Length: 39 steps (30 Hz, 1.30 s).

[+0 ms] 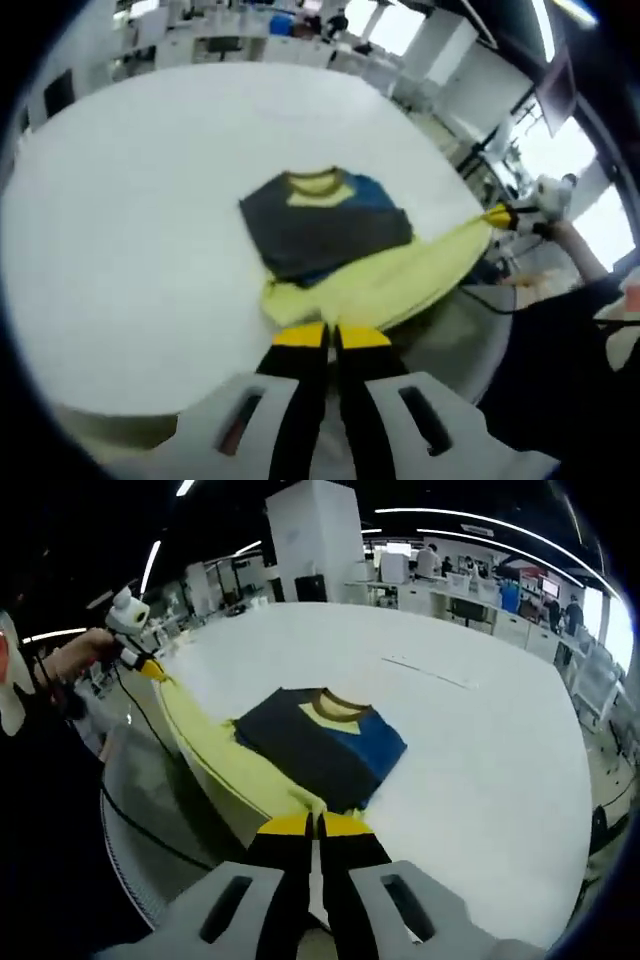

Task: Fold the garment on the visible template until the final outline fits inside the template.

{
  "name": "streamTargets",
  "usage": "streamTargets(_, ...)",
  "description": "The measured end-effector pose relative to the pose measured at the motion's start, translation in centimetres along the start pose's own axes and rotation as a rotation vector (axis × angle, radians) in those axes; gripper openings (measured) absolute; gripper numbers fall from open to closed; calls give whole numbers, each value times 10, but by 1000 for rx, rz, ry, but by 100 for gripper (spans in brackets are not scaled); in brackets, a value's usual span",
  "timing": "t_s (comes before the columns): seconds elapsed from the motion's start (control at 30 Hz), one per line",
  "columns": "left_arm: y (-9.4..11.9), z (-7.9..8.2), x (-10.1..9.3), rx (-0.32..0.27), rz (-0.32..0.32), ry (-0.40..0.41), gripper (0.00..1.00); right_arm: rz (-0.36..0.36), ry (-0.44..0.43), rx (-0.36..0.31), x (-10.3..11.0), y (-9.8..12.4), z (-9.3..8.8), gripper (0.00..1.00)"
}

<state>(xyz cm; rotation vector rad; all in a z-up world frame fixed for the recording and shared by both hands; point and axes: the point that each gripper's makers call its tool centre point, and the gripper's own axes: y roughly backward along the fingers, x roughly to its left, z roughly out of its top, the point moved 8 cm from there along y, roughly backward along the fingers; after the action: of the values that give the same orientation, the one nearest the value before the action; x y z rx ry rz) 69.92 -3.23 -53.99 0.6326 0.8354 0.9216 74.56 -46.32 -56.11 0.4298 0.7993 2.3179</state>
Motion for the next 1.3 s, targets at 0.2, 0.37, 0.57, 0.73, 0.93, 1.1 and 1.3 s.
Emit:
streamTargets(0.2, -5, 15, 10, -47, -16, 39, 0, -26, -10, -27, -10, -10, 11, 2)
streamTargets(0.37, -14, 28, 27, -84, -26, 119, 0, -44, -59, -81, -27, -19, 22, 2)
streamTargets(0.57, -29, 45, 38, -78, -23, 123, 0, -37, -73, -92, -46, -40, 33, 2)
streamTargets(0.73, -49, 54, 49, -45, -21, 127, 0, -31, -78, -74, -60, -55, 35, 2)
streamTargets(0.93, -65, 64, 64, -26, -23, 138, 0, -24, -95, -63, -74, -72, 39, 2)
streamTargets(1.1, -74, 73, 79, -22, -20, 158, 0, -20, -95, -54, -82, -84, 43, 2)
streamTargets(1.3, -86, 82, 90, -17, -18, 168, 0, -23, -102, -46, -92, -98, 47, 2)
